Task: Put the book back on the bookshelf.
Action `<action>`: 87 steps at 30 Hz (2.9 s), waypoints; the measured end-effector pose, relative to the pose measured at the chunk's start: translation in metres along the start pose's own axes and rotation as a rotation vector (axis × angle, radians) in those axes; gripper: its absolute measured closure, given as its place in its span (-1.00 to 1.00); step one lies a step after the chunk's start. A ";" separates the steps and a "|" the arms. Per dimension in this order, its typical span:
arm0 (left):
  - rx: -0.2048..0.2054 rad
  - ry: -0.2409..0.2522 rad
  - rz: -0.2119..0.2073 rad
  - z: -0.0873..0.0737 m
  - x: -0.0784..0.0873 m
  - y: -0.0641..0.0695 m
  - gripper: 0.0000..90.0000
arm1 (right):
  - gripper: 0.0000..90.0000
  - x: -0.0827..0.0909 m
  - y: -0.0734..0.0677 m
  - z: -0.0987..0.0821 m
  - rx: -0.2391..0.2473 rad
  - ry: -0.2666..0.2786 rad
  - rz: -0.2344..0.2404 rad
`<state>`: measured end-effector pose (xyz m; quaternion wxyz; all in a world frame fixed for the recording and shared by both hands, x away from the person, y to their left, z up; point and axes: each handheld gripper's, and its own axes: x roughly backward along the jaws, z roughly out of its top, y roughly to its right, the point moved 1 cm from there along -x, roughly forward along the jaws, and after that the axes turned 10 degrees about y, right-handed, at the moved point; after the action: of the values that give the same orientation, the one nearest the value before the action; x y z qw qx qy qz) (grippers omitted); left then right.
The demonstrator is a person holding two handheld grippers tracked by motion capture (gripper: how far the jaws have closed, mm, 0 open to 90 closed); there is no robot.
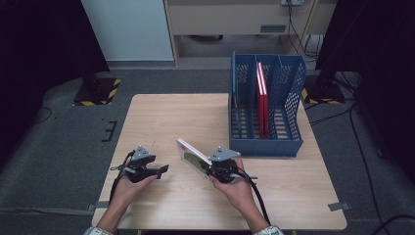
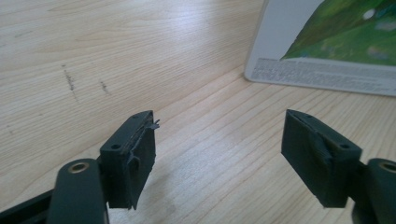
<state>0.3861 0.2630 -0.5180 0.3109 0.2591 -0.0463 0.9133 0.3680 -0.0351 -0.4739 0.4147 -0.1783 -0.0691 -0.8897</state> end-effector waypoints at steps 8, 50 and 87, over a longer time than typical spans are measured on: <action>-0.013 -0.028 0.030 -0.002 -0.002 -0.003 -0.70 | 0.69 0.004 0.005 0.004 -0.015 0.016 -0.009; -0.038 -0.124 0.152 -0.019 -0.006 -0.018 -0.93 | 0.69 0.068 0.036 0.003 -0.026 0.071 -0.096; -0.020 -0.123 0.152 -0.020 -0.007 -0.020 -0.95 | 0.69 0.134 0.050 -0.013 -0.059 0.092 -0.159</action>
<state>0.3932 0.2802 -0.5402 0.2400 0.3074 -0.0937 0.9161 0.3231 -0.1665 -0.4370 0.3401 -0.1435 -0.0378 -0.9286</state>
